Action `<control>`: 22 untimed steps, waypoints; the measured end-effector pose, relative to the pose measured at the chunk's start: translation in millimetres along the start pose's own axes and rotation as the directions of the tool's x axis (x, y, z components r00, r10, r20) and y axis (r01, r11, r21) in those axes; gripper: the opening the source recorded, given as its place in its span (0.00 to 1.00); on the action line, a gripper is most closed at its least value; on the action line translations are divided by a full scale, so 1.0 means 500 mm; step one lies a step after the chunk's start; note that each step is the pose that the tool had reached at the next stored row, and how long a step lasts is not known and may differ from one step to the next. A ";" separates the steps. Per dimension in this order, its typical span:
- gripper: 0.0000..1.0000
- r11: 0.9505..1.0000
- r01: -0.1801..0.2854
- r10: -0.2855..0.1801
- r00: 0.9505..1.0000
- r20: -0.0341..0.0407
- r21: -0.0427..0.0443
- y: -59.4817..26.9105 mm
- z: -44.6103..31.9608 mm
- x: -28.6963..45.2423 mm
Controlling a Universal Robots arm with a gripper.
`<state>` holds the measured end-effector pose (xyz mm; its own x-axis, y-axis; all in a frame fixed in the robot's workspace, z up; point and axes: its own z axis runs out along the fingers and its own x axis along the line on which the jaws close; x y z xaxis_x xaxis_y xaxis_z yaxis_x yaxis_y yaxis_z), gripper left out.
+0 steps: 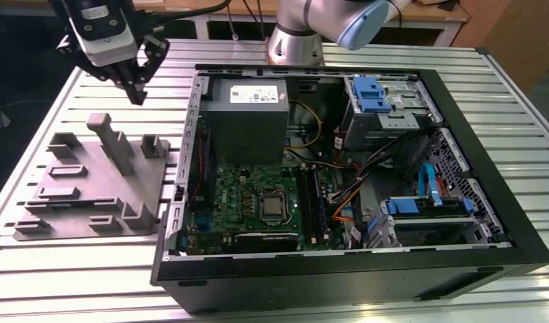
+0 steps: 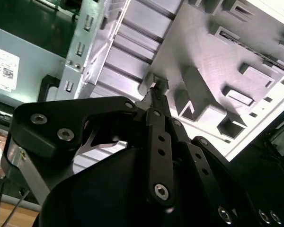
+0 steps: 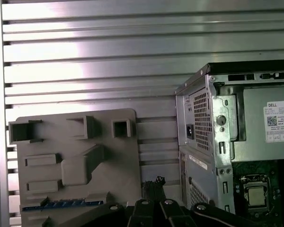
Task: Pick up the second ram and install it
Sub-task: 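Reach for the second ram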
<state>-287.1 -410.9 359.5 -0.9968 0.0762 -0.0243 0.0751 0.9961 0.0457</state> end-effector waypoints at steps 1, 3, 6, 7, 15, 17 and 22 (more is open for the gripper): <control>0.10 1.000 0.000 0.000 1.000 0.000 0.000 -0.001 0.001 0.006; 0.10 1.000 0.000 0.000 1.000 0.000 0.000 -0.003 0.004 0.018; 0.10 1.000 0.000 0.000 1.000 0.000 0.000 -0.005 0.008 0.036; 0.10 1.000 0.000 0.000 1.000 0.000 0.000 -0.006 0.009 0.042; 0.10 1.000 0.000 0.000 1.000 0.000 0.000 -0.015 0.018 0.085; 0.10 1.000 0.000 0.000 1.000 0.000 0.000 -0.019 0.020 0.091; 0.10 1.000 0.000 0.000 1.000 0.000 0.000 -0.038 0.025 0.096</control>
<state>-335.8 -425.6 345.0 -0.9968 0.0762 -0.0244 0.0751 0.9961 0.0457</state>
